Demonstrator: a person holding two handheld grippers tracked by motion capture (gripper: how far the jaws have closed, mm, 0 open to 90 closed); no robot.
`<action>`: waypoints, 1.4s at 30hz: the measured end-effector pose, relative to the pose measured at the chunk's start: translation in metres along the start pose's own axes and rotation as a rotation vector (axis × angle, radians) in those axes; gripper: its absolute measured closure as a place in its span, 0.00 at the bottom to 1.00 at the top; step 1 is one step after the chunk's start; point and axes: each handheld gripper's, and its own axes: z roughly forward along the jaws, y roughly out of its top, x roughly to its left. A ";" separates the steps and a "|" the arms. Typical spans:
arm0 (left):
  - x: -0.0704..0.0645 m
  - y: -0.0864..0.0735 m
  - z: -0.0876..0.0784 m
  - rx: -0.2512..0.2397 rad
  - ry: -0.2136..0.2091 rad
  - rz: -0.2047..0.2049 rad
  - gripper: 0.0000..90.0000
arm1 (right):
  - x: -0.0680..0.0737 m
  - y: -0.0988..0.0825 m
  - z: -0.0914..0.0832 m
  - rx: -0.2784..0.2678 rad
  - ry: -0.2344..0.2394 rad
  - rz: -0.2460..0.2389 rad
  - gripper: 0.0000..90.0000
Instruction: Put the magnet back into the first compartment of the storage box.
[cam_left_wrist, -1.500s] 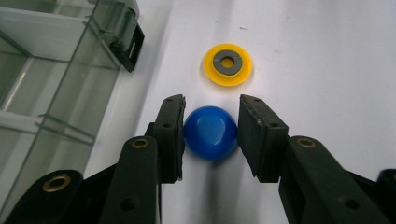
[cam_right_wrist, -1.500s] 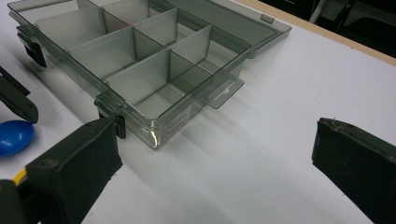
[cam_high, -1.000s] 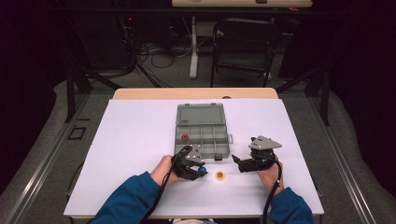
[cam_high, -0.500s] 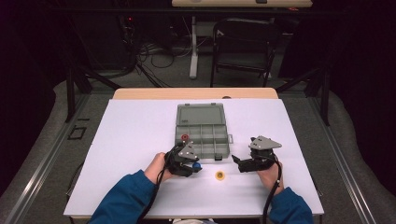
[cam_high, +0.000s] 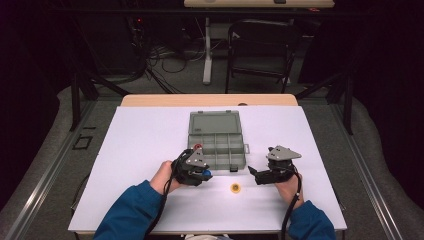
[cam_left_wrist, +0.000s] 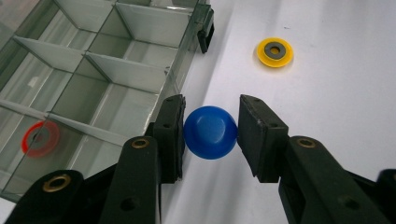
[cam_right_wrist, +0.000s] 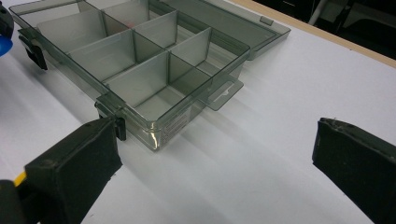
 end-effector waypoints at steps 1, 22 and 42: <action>0.001 0.000 -0.001 -0.002 0.002 0.000 0.69 | 0.000 0.000 0.000 0.000 -0.001 0.000 0.00; 0.019 0.003 -0.025 -0.043 0.076 -0.024 0.69 | 0.000 0.000 0.000 0.002 -0.003 0.001 0.00; 0.048 0.013 -0.034 -0.049 0.139 -0.047 0.69 | 0.000 0.000 0.000 0.002 -0.006 0.000 0.00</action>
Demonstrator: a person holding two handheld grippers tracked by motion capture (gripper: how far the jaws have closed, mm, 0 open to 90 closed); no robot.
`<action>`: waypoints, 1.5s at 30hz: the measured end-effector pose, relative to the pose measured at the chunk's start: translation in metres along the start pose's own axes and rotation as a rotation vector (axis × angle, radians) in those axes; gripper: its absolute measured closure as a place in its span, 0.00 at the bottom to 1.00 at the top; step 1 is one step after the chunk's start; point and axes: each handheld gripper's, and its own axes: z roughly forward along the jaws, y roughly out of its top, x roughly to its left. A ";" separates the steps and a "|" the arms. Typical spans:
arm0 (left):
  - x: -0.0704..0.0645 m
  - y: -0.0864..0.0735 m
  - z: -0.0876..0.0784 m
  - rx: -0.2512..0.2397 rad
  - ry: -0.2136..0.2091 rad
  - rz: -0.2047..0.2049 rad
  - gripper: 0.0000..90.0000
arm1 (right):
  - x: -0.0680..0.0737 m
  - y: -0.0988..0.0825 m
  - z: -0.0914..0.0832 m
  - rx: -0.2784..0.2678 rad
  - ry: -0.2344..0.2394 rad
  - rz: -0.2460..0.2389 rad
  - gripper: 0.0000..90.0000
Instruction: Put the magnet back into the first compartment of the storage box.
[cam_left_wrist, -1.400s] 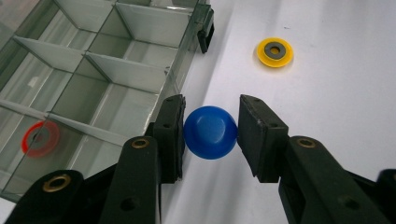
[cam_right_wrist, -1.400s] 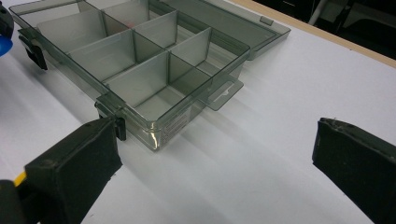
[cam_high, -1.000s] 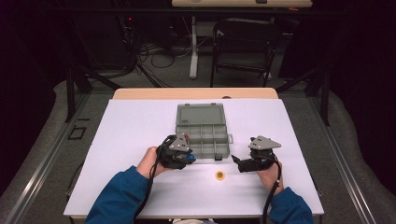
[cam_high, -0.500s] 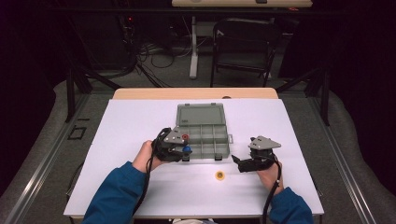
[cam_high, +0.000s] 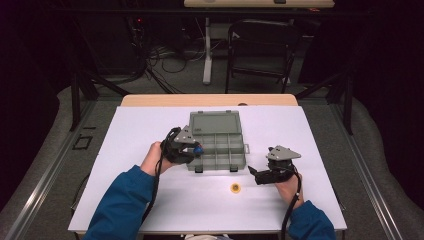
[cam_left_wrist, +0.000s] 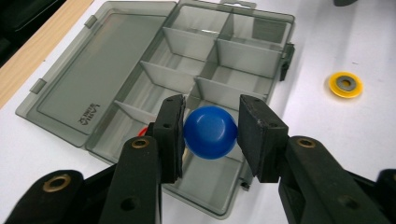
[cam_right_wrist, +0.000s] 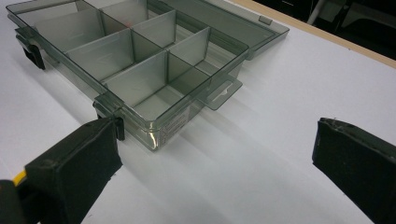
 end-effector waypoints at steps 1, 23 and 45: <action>0.002 0.000 0.000 0.005 0.001 -0.003 0.69 | 0.000 0.000 0.000 0.000 -0.001 -0.001 0.00; 0.036 0.002 0.010 0.031 0.054 -0.057 0.69 | 0.000 0.000 0.000 0.001 0.000 -0.001 0.00; 0.053 -0.001 0.034 0.086 0.078 -0.107 0.68 | 0.000 0.000 0.001 0.005 0.002 -0.002 0.00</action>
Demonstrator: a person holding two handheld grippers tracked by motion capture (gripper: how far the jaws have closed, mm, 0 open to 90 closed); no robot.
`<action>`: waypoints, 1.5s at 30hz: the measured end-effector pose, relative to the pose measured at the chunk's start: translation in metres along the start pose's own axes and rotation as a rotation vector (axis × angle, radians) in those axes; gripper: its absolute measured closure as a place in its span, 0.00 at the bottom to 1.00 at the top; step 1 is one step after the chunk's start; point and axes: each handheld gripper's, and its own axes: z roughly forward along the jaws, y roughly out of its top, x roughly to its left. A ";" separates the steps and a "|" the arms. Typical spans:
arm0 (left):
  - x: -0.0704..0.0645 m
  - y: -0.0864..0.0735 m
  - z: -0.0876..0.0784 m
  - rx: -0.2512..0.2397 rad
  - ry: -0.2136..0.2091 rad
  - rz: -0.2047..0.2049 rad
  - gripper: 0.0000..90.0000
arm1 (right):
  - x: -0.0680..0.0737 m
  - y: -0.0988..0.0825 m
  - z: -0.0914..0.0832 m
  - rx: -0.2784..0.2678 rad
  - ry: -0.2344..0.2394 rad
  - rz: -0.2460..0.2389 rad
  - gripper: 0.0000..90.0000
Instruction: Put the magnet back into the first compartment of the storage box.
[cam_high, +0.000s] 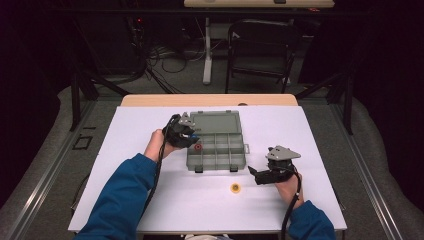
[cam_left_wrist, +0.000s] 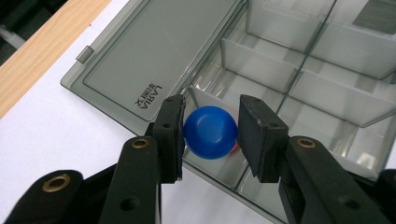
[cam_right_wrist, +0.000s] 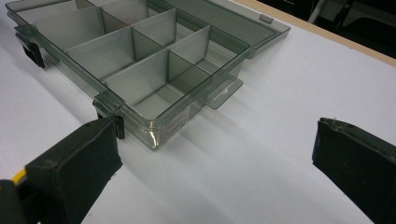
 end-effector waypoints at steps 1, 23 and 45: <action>0.001 0.000 0.001 0.002 0.001 -0.001 0.68 | 0.000 0.000 0.000 0.000 0.000 -0.001 0.00; 0.006 -0.002 0.007 0.020 0.038 -0.046 0.57 | 0.000 0.000 0.000 0.001 0.001 -0.001 0.00; -0.014 -0.006 -0.020 -0.050 -0.010 -0.026 0.14 | 0.000 0.000 0.000 -0.003 0.000 0.001 0.00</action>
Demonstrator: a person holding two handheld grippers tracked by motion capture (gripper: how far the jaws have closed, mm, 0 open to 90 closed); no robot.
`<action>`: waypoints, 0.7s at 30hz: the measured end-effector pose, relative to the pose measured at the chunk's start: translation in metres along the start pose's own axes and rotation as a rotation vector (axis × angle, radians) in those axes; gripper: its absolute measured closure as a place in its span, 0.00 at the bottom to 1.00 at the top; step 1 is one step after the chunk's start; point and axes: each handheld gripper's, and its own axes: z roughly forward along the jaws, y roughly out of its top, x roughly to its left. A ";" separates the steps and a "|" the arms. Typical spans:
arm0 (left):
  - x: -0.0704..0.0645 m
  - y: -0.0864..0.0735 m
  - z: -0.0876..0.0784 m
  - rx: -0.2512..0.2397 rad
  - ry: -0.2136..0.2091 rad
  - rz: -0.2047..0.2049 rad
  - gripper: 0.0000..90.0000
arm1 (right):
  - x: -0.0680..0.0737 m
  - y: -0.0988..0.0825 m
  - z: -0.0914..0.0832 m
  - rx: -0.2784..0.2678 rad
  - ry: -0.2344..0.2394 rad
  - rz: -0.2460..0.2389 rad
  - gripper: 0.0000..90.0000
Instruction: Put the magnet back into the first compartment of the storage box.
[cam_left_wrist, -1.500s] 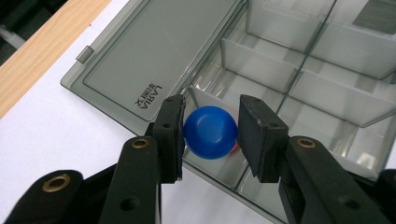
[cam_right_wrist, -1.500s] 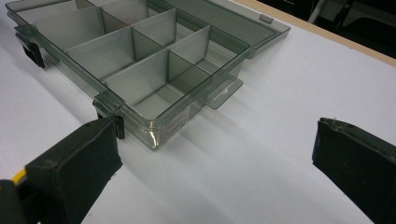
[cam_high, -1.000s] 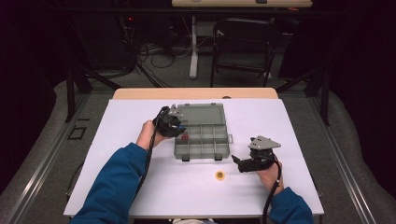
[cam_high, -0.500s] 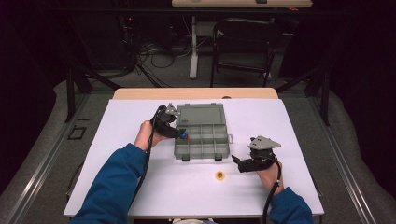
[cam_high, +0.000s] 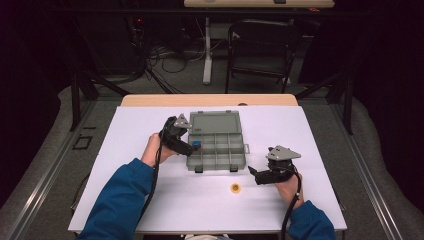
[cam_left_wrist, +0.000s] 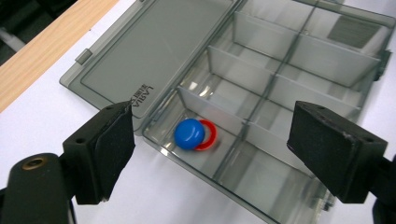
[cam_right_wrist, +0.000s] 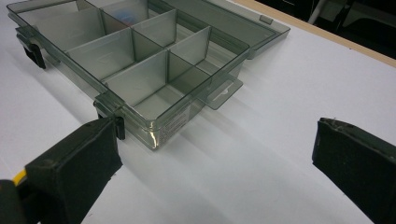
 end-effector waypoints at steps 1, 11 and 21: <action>-0.002 0.000 -0.001 -0.001 -0.003 0.001 0.13 | 0.000 0.000 0.000 0.001 0.001 0.000 0.00; -0.021 -0.005 -0.005 -0.011 -0.027 0.034 0.06 | 0.000 0.000 0.000 0.002 0.001 0.000 0.00; -0.042 -0.007 -0.007 -0.019 -0.055 0.068 0.01 | 0.000 0.000 0.000 0.001 0.000 0.000 0.00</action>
